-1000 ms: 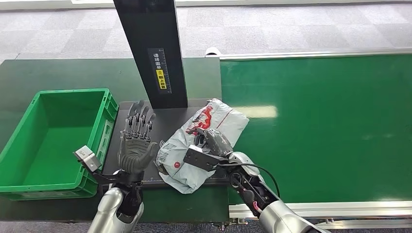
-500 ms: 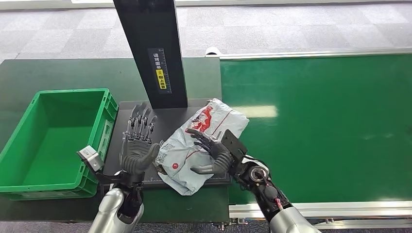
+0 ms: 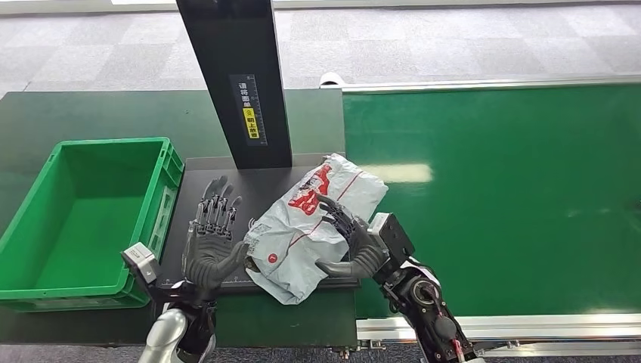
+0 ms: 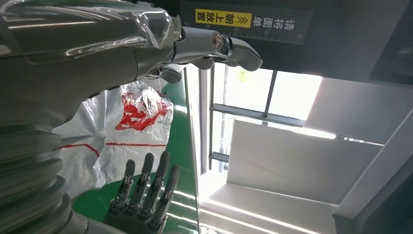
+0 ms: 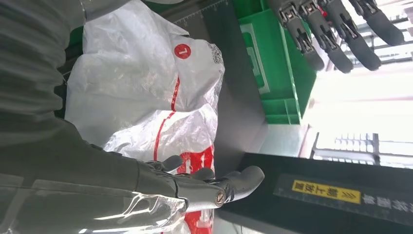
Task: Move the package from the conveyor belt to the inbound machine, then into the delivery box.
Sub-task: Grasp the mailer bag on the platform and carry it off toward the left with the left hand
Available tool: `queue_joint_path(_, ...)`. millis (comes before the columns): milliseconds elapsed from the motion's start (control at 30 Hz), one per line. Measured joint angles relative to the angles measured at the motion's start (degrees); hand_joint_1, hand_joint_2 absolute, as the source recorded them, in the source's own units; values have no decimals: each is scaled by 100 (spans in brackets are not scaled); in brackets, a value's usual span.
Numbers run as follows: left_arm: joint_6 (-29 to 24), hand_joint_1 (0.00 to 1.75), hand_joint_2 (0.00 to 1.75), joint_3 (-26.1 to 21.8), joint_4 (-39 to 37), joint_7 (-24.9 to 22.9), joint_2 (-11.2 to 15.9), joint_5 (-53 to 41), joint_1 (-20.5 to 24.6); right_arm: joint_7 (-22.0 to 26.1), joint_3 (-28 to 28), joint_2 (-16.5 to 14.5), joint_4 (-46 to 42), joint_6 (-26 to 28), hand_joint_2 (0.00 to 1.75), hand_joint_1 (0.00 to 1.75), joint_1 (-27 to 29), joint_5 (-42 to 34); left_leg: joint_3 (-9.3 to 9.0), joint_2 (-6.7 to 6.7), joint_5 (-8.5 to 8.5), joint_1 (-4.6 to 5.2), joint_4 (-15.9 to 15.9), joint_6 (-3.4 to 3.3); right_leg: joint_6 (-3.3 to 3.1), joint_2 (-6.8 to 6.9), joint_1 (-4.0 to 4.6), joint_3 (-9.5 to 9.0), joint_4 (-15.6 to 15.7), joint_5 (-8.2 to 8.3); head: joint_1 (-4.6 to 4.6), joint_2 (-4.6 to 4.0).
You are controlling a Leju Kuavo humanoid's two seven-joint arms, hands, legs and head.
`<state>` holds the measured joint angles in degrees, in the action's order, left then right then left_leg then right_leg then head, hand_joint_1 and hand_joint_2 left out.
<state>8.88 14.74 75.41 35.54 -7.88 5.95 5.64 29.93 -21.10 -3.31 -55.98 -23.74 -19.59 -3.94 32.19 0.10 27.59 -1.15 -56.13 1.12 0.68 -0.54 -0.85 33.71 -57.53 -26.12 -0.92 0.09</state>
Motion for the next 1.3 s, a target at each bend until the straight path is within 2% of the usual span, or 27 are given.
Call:
queue_joint_path(167,110,0,175,-37,70,-136,1,-407,-144,13,235,70,-759,433,175,0,507,207,0,-1,0,0,0,0,0,2,0,0,0,0,-1,0)
queue_joint_path(267,189,0,175,-72,115,-218,-3,-658,-230,36,446,100,-1273,1005,175,0,862,553,3,-3,1,0,0,0,2,4,-1,4,0,-2,-1,0)
queue_joint_path(333,274,0,175,-81,135,-242,-9,-834,-256,152,653,89,-1638,1720,175,0,1106,809,6,-6,1,1,-1,0,3,9,-2,7,1,-3,-2,0)
queue_joint_path(467,317,0,175,-68,168,-314,-34,-1206,-253,337,1211,-60,-2341,3610,175,0,1606,1554,12,-10,2,1,0,-1,4,20,-3,7,1,-5,-1,0)
queue_joint_path(600,-150,0,175,-24,183,-550,-95,-1767,-233,326,1571,-226,-2725,4532,175,0,1923,2061,11,-6,2,1,0,-1,4,16,-2,8,1,-5,-2,0)
queue_joint_path(833,-544,0,175,50,181,-656,-155,-2211,-182,304,1825,-355,-2997,4733,175,0,2081,2139,9,-6,2,1,0,-1,3,16,-2,7,1,-5,-1,0)
queue_joint_path(900,-1082,0,175,85,172,-823,-158,-2789,-155,201,1868,-376,-3034,4788,175,0,2096,2184,9,-7,2,1,0,-1,3,16,-2,8,1,-5,-1,0)
queue_joint_path(1000,-2247,0,175,157,86,-1352,-158,-4172,-69,-93,1937,-406,-3066,4852,175,0,2119,2361,10,-8,2,1,0,-1,3,17,-2,8,1,-5,-1,0)
queue_joint_path(1067,-2643,0,175,204,-39,-1740,-158,-4935,17,-215,1973,-434,-3071,4822,175,0,2126,2445,10,-9,2,1,0,-1,3,17,-3,7,1,-5,-1,0)
queue_joint_path(1167,-2619,0,175,294,-318,-2303,-158,-5871,138,-283,2008,-482,-3070,4734,175,0,2123,2515,10,-8,2,1,0,-1,3,17,-3,7,1,-5,-1,0)
queue_joint_path(1300,-2356,0,175,387,-697,-2574,-169,-6452,252,-302,2031,-528,-3069,4668,175,0,2118,2586,10,-8,2,1,0,-1,3,17,-3,7,1,-5,-1,0)
